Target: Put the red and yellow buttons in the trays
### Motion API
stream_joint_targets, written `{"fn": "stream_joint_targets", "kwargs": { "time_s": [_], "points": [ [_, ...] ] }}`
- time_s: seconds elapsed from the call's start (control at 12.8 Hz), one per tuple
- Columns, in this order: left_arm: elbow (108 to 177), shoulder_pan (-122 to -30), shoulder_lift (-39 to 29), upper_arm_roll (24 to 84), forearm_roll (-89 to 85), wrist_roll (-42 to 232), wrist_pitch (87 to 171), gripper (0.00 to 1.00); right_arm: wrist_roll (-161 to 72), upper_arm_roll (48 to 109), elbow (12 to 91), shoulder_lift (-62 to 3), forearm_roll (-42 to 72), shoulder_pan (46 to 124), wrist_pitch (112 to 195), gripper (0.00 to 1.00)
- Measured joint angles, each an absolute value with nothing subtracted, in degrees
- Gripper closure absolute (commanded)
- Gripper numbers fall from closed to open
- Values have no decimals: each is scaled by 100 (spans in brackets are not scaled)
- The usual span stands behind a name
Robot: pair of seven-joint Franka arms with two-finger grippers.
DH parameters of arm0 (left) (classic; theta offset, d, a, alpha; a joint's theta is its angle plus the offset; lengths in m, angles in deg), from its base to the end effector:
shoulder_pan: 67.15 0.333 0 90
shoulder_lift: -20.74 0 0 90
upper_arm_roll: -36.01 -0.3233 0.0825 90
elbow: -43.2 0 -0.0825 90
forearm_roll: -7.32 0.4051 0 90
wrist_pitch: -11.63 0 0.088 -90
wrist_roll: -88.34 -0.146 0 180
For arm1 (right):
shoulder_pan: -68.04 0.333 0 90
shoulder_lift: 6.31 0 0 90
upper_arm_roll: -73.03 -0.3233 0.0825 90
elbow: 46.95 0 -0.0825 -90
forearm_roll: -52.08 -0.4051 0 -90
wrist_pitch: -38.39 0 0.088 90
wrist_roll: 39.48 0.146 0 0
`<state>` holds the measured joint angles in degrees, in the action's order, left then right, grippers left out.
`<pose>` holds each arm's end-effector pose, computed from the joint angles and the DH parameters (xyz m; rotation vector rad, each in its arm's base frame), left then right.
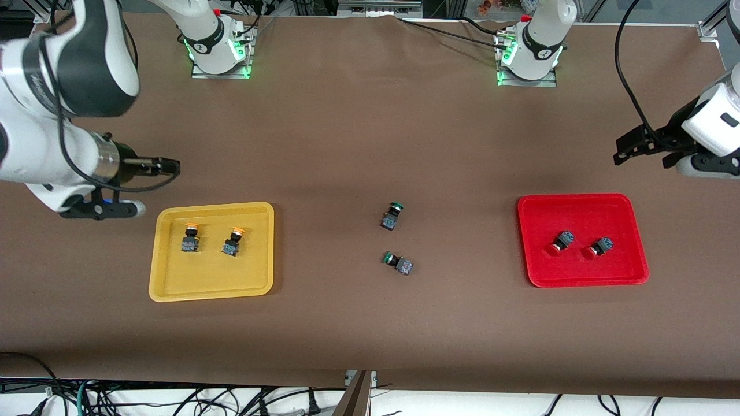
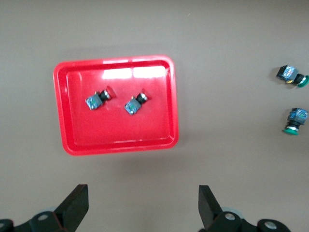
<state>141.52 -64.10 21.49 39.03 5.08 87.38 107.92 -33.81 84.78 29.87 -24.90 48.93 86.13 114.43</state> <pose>0.5754 -0.0051 0.5379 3.1030 -0.0178 -0.0342 0.6190 0.0949 0.4934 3.0544 0.0238 -0.5064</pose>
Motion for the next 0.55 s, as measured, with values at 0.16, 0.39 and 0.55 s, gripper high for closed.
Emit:
{"fn": "stream_joint_targets", "kwargs": {
  "time_s": [0.16,0.39,0.55],
  "points": [
    [14447,-6524,2288,3880,508,8741,10907,0,-3334,8510,2869,-2284,4930,8612,10873,0],
    [14490,-6739,2296,3881,507,8761,10955,0,-3300,8315,2866,-1855,5309,8565,10806,0],
    [14491,-6758,2296,3844,507,8761,10958,0,-3286,7834,2900,-1536,5417,8237,10829,0]
  ]
}}
